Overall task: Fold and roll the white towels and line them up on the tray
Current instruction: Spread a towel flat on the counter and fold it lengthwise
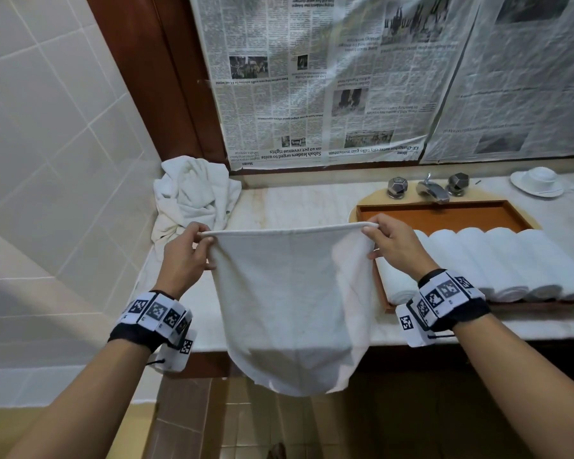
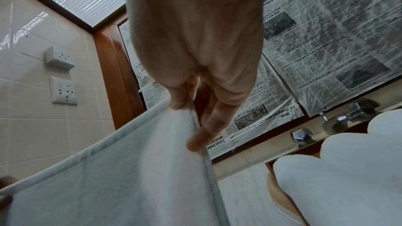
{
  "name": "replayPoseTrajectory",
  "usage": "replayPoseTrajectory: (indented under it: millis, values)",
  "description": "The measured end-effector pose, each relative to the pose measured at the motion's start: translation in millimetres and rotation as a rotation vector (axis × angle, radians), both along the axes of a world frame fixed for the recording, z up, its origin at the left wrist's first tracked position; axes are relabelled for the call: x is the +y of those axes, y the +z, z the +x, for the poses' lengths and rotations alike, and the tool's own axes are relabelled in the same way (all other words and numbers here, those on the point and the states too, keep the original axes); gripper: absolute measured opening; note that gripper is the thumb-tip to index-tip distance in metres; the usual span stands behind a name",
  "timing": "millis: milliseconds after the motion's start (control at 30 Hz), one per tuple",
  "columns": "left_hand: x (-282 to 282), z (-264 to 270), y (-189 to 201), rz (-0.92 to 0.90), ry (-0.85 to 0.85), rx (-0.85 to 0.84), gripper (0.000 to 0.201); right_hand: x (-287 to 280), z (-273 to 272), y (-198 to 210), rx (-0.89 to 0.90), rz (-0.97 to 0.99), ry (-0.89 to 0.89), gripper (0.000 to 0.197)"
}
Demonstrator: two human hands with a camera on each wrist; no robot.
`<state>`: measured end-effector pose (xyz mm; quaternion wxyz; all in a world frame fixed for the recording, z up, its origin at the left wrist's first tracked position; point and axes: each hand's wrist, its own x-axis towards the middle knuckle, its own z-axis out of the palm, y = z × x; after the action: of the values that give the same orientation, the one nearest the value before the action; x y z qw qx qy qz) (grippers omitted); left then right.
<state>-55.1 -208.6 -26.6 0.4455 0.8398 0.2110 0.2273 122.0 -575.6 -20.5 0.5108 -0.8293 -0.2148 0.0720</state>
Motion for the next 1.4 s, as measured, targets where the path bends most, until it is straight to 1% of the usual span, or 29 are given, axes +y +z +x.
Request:
replayPoseTrajectory:
  millis: [167, 300, 400, 467, 633, 800, 967, 1100, 1267, 1400]
  values:
    - [24.7, 44.0, 10.1, 0.039, -0.018, -0.046, 0.007, 23.0, 42.1, 3.7, -0.007, 0.000, -0.055, 0.011]
    - [43.7, 88.7, 17.1, 0.060, -0.062, -0.037, 0.005, 42.0, 77.3, 6.1, 0.007, 0.044, -0.123, 0.011]
    - [54.1, 116.0, 13.2, 0.063, -0.071, -0.007, 0.004, 58.4, 94.7, 4.8, 0.021, 0.081, -0.180, 0.008]
    - [60.9, 131.8, 7.2, 0.061, -0.072, 0.022, 0.005, 67.2, 104.5, -0.5, 0.018, 0.072, -0.202, 0.011]
    - [82.4, 173.6, -17.4, -0.024, -0.053, 0.084, 0.005, 84.9, 136.5, -15.0, 0.018, 0.064, -0.241, 0.009]
    - [96.8, 220.3, -43.6, -0.064, 0.005, 0.122, 0.005, 102.6, 186.6, -44.6, 0.082, 0.014, -0.235, 0.007]
    - [111.3, 273.3, -72.7, 0.000, 0.036, 0.212, 0.008, 118.5, 245.4, -73.8, 0.184, -0.036, -0.230, 0.007]
    - [121.3, 317.6, -98.2, 0.069, 0.030, 0.263, 0.011, 132.2, 285.6, -100.2, 0.212, -0.095, -0.234, 0.010]
    - [138.6, 352.5, -140.4, 0.155, 0.053, 0.386, 0.006, 152.1, 314.7, -128.3, 0.263, -0.158, -0.256, 0.008]
    - [144.9, 364.0, -170.9, 0.280, 0.079, 0.494, 0.012, 163.1, 325.5, -149.2, 0.250, -0.231, -0.246, 0.007]
